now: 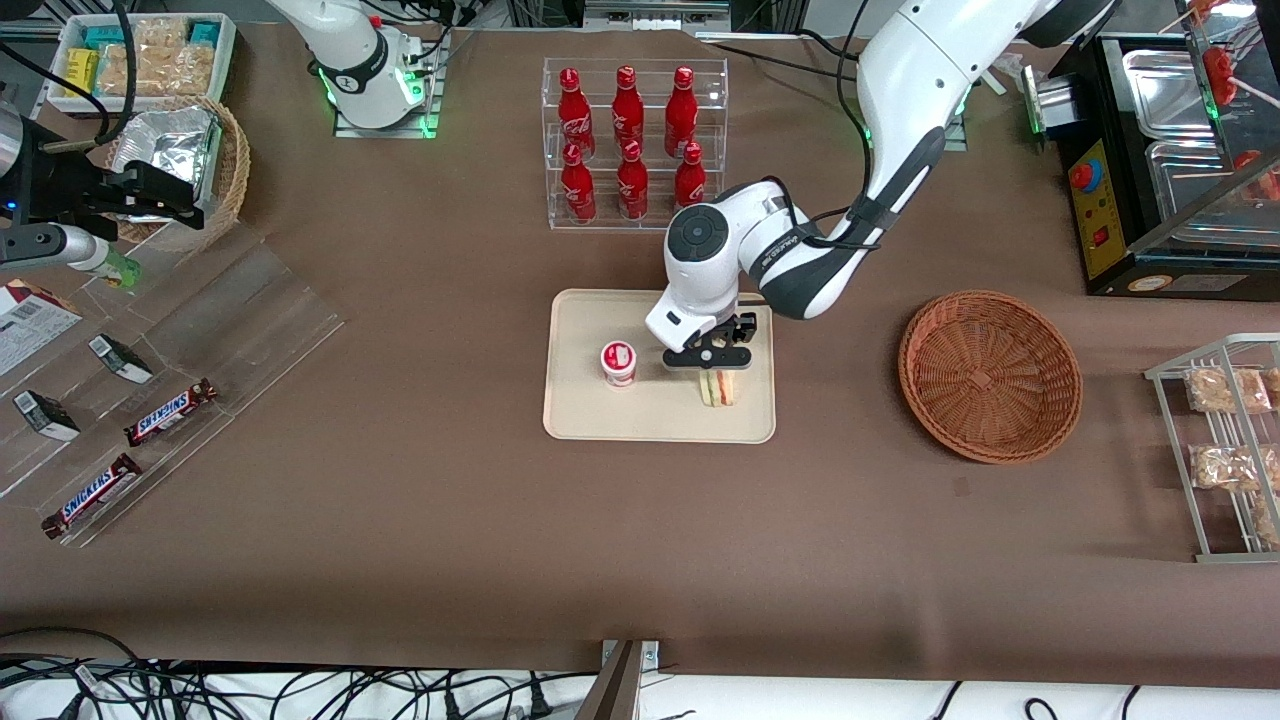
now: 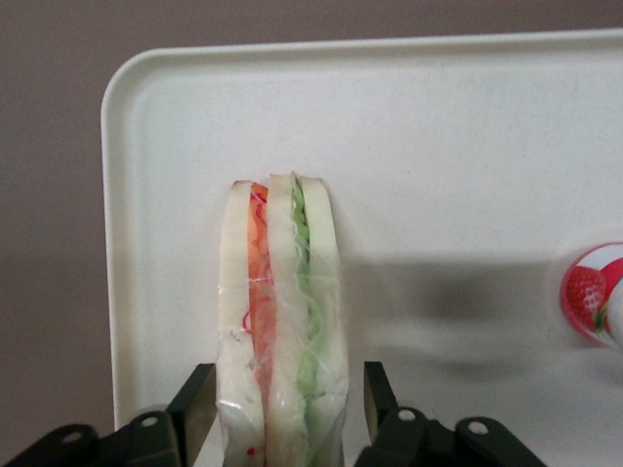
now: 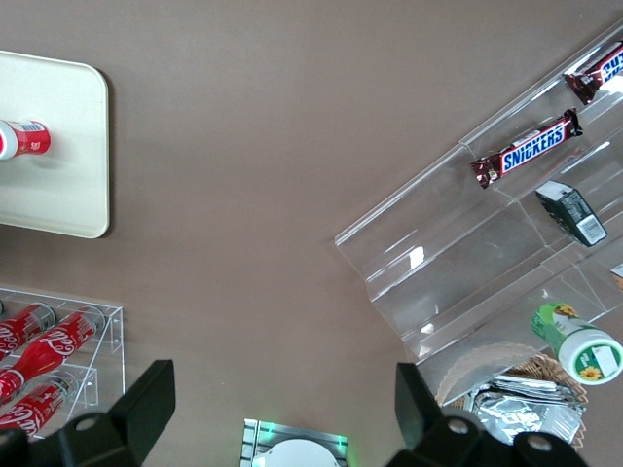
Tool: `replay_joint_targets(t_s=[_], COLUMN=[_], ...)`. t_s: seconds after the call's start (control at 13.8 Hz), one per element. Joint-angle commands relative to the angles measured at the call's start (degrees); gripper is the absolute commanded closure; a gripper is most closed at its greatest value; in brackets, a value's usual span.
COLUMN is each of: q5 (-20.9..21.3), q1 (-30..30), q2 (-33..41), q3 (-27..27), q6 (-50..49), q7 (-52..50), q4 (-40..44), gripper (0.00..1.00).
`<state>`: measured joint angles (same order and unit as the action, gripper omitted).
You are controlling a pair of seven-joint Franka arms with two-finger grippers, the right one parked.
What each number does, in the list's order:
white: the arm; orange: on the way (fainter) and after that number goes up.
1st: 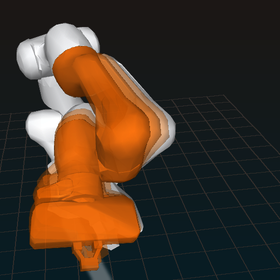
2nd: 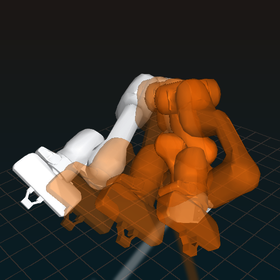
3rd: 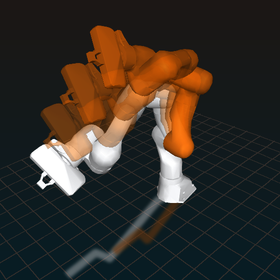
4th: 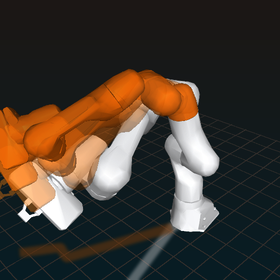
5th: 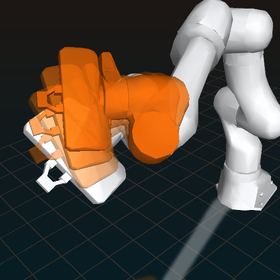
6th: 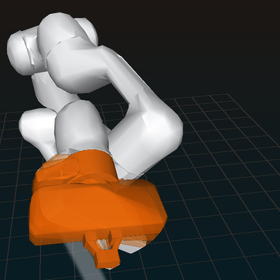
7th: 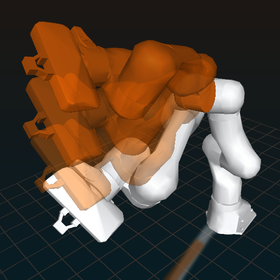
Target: Place sandwich from basket to tray
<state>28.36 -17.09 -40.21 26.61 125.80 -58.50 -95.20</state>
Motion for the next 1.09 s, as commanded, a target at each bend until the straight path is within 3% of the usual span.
replay_joint_targets(t_s=[0.0,0.15,0.58,0.73,1.02], q5=[0.6,-2.8,-6.5,-9.4,-15.3], q1=[0.6,1.9,9.9,12.9,16.8], q2=[4.5,8.0,20.6,24.6,29.6], q3=[0.1,0.1,0.3,0.2,0.1], q6=[-3.8,-6.7,-14.7,-15.9,-20.8], q7=[-1.8,-1.7,-1.2,-0.7,7.0], q4=[1.4,2.6,3.5,3.6,3.7], gripper=[0.0,0.0,0.0,0.0,0.0])
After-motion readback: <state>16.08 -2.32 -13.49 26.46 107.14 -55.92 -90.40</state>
